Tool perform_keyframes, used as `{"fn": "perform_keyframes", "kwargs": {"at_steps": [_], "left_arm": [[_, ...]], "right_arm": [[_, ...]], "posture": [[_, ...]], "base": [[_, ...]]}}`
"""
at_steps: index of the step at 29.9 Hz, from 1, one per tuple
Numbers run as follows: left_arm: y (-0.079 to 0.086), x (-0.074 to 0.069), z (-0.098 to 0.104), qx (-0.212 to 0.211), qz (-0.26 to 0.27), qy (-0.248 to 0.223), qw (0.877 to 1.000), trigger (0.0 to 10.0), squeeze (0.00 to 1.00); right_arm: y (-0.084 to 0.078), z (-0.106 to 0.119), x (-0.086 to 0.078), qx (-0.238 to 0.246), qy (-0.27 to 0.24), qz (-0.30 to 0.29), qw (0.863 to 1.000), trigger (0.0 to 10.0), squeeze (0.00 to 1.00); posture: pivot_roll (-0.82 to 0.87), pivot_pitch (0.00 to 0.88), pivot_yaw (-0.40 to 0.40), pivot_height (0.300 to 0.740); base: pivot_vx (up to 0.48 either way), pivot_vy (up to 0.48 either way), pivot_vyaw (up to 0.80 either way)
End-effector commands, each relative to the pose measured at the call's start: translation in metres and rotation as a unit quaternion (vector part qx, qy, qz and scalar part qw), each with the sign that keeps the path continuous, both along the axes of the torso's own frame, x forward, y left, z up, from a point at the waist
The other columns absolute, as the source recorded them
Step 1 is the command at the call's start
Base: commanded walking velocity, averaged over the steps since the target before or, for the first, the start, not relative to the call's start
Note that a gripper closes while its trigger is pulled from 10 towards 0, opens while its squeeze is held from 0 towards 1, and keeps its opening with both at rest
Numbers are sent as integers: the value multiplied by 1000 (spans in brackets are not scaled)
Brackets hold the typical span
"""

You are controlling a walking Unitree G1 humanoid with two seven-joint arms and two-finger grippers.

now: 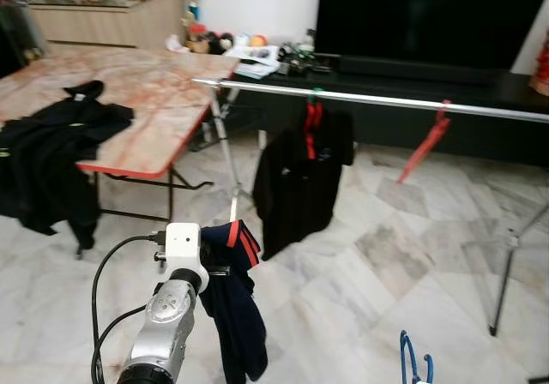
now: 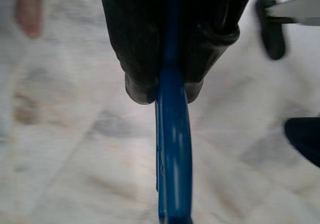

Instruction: Hang hanger

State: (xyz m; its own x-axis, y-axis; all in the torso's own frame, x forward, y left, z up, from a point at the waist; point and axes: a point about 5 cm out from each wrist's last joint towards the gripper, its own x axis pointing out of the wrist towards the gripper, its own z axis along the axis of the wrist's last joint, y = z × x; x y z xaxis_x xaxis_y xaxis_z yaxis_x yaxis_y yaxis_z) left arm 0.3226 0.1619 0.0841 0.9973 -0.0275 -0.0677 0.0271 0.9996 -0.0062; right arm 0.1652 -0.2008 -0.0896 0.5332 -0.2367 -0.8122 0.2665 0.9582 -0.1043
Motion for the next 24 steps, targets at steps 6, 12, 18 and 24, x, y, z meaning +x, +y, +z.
{"fn": "perform_keyframes", "kwargs": {"at_steps": [6,12,18,24], "left_arm": [[-7,6,13,7,-13,-23,1000,10000,0],[-3,2,12,16,-21,-22,999,10000,0],[1,-2,10,19,-21,-18,999,10000,0],[7,-1,13,25,-15,-21,999,10000,0]], "right_arm": [[3,-3,-6,10,7,-1,1000,10000,0],[3,-3,-6,12,9,-2,1000,10000,0],[3,-4,-9,14,13,-3,1000,10000,0],[4,-5,-11,15,17,2,1000,10000,0]], "posture": [[7,0,25,740],[7,0,32,740],[12,0,32,740],[14,0,30,740]], "base": [[0,480,0],[0,480,0],[0,480,0],[0,480,0]]}}
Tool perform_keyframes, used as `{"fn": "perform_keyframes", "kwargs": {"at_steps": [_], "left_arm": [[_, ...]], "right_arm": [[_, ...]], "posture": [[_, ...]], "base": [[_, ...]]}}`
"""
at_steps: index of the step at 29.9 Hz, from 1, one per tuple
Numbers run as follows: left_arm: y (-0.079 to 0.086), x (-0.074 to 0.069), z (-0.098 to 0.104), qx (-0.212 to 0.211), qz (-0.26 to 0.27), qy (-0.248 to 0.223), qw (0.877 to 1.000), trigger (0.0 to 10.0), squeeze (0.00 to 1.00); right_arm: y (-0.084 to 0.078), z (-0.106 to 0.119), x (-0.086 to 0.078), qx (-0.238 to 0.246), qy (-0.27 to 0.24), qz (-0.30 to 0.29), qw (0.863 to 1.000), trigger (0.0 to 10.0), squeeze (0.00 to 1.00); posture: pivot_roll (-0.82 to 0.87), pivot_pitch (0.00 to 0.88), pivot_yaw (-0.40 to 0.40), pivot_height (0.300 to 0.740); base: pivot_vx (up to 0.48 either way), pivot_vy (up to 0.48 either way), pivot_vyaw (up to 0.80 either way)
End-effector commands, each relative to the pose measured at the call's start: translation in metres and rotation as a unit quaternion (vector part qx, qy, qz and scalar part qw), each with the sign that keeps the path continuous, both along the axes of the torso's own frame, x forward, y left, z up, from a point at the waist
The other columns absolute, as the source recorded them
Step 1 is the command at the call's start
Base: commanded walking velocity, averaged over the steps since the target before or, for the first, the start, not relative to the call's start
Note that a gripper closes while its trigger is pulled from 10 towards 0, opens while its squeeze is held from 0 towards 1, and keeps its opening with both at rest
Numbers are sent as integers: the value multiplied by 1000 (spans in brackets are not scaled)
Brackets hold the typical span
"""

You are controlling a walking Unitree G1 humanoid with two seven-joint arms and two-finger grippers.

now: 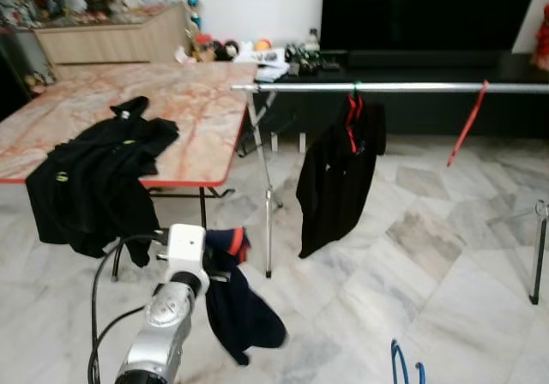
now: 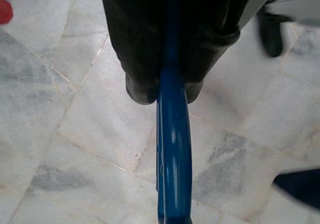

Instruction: Hang hanger

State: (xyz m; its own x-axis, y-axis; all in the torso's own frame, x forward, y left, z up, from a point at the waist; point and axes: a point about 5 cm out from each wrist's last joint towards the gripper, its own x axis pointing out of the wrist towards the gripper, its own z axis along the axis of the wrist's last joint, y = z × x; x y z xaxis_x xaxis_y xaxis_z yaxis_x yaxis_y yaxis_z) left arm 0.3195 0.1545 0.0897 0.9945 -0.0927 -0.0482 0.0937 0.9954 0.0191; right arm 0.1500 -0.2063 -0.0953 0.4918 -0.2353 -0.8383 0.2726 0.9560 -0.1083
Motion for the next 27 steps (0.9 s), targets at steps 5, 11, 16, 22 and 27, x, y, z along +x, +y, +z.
{"fn": "perform_keyframes", "kwargs": {"at_steps": [5,11,16,22,27], "left_arm": [[14,1,7,14,18,-12,1000,10000,0],[13,0,6,13,21,-12,1000,10000,0],[16,1,7,14,27,-13,999,10000,0],[18,2,7,13,30,-13,999,10000,0],[18,2,10,0,35,-21,999,10000,0]], "right_arm": [[9,0,4,14,-9,13,1000,10000,0],[10,1,6,12,-10,21,1000,10000,0],[9,1,7,10,-9,25,1000,10000,0],[10,1,7,10,-9,27,1000,10000,0],[11,2,10,9,-12,31,999,10000,0]], "posture": [[16,0,25,740],[11,0,24,740],[9,0,23,740],[8,0,23,740],[18,0,19,740]], "base": [[0,480,0],[0,480,0],[0,480,0],[0,480,0],[0,288,0]]}}
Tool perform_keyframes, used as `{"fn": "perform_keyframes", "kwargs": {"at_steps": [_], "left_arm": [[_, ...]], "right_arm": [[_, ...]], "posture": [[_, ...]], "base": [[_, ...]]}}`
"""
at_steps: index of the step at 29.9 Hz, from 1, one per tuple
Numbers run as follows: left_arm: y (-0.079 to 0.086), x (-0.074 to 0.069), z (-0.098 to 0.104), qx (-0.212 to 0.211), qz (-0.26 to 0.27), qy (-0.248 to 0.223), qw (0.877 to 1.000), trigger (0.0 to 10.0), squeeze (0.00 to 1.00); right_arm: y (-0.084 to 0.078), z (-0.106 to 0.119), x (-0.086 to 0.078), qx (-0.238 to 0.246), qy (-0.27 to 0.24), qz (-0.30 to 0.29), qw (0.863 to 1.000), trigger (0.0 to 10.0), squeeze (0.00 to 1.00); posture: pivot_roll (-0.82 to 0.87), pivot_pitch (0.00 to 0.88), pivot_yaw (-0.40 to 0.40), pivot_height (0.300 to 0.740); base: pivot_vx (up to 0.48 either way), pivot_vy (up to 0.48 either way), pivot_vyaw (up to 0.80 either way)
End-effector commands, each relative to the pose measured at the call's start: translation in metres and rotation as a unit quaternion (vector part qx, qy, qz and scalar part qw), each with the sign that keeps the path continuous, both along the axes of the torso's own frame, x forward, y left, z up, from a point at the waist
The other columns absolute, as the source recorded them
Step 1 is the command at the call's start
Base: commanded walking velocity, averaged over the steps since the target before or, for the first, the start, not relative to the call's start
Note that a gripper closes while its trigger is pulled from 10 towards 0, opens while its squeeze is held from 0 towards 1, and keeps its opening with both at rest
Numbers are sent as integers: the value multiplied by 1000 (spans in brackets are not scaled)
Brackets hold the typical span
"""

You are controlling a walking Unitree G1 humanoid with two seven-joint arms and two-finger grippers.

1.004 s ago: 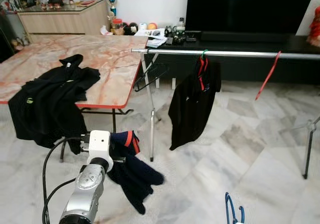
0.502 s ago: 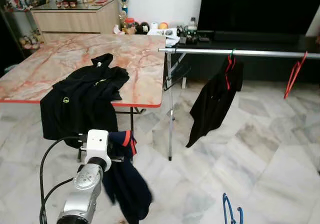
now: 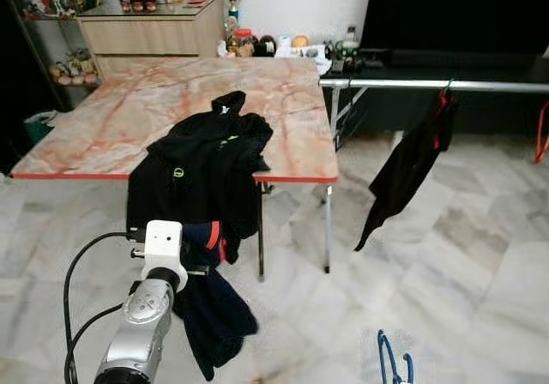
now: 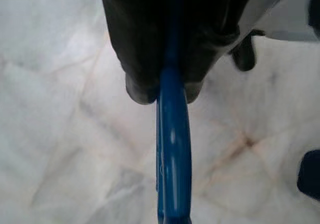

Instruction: Hang hanger

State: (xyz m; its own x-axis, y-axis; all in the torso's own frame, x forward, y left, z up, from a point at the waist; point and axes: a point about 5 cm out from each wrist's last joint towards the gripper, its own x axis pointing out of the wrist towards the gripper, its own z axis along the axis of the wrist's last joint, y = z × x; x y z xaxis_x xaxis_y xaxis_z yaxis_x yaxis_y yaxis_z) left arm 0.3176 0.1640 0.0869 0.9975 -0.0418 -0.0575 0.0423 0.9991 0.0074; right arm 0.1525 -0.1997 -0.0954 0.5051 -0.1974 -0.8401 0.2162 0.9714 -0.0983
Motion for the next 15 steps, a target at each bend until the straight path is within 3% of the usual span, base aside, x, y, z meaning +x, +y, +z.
{"fn": "perform_keyframes", "kwargs": {"at_steps": [1,10,15], "left_arm": [[9,4,14,0,10,-29,1000,10000,0],[11,3,25,-20,12,-55,998,10000,0],[12,4,27,-26,15,-60,998,10000,0]], "right_arm": [[4,3,8,4,-13,3,1000,10000,0],[2,4,11,2,-14,2,1000,10000,0],[2,4,11,3,-16,1,1000,10000,0]], "posture": [[18,0,18,740],[25,0,8,740],[27,0,4,740]], "base": [[0,0,0],[0,0,0],[355,0,0]]}}
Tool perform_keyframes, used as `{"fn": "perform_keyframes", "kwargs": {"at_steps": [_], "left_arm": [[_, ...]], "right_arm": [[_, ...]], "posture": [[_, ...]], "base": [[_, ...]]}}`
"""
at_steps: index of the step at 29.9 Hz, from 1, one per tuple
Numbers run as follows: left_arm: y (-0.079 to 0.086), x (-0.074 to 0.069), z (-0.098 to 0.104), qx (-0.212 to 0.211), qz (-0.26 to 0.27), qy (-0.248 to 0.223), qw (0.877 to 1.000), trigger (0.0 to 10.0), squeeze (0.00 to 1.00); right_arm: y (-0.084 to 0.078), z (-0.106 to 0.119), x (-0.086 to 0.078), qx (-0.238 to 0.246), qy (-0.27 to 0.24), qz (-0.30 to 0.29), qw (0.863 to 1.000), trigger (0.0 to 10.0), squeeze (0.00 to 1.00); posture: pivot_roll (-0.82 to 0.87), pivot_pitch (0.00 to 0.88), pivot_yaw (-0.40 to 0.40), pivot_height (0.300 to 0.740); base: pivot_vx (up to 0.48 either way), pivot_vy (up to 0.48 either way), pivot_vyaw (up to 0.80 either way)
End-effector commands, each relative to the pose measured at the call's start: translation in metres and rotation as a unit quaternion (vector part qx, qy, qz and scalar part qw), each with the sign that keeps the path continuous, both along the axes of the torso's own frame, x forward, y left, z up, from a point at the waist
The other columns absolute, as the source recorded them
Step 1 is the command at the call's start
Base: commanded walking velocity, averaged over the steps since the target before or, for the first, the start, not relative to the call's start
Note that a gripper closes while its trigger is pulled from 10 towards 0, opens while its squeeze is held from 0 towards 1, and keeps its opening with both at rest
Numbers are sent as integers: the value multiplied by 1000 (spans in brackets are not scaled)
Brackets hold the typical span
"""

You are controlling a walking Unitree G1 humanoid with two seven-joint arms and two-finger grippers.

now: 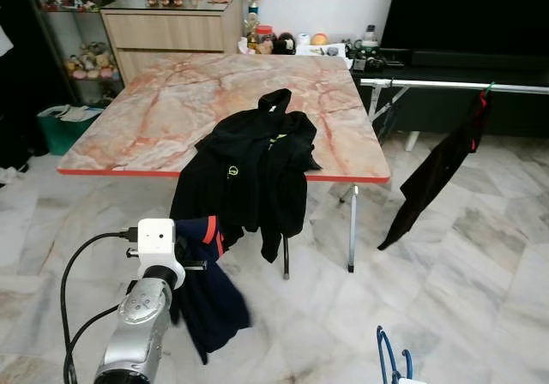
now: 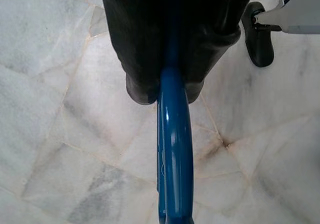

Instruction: Hang hanger

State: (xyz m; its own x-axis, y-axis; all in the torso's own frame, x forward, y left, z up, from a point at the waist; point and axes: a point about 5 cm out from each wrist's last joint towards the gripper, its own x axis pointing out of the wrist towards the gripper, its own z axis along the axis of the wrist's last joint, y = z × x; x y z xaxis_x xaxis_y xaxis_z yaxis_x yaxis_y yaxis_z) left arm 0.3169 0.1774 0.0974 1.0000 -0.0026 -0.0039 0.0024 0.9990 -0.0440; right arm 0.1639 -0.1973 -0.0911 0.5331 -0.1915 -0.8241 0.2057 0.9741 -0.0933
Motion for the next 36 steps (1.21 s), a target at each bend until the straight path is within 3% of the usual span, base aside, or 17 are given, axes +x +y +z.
{"fn": "perform_keyframes", "kwargs": {"at_steps": [1,14,20,24,25,26,29,32,36], "left_arm": [[-1,5,17,0,-3,-34,999,10000,0],[-2,6,20,-3,-6,-38,999,10000,0],[-1,13,33,-1,-12,-59,998,10000,0],[-6,34,95,47,-66,-151,985,10000,0],[-6,36,102,51,-70,-160,983,10000,0],[-10,45,129,52,-80,-194,976,10000,0],[-11,49,139,61,-82,-206,973,10000,0],[-19,60,170,79,-95,-236,964,10000,0],[-27,70,193,82,-102,-256,958,10000,0]], "right_arm": [[0,0,0,3,0,-4,1000,10000,0],[2,0,0,5,2,-1,1000,10000,0],[2,0,1,4,2,2,1000,10000,0],[1,0,1,1,1,8,1000,10000,0],[1,0,1,1,1,9,1000,10000,0],[1,0,1,0,2,9,1000,10000,0],[1,0,1,1,2,9,1000,10000,0],[2,0,2,-1,2,15,1000,10000,0],[2,0,2,0,1,12,1000,10000,0]], "posture": [[30,0,3,740],[39,0,-1,740],[39,0,-3,740],[51,0,-10,740],[51,0,-10,740],[56,0,-11,740],[61,0,-8,740],[62,0,-4,740],[61,0,0,740]], "base": [[300,0,0],[318,0,0],[329,0,0],[347,0,0],[349,0,0],[349,0,0],[349,0,0],[352,0,0],[350,0,0]]}}
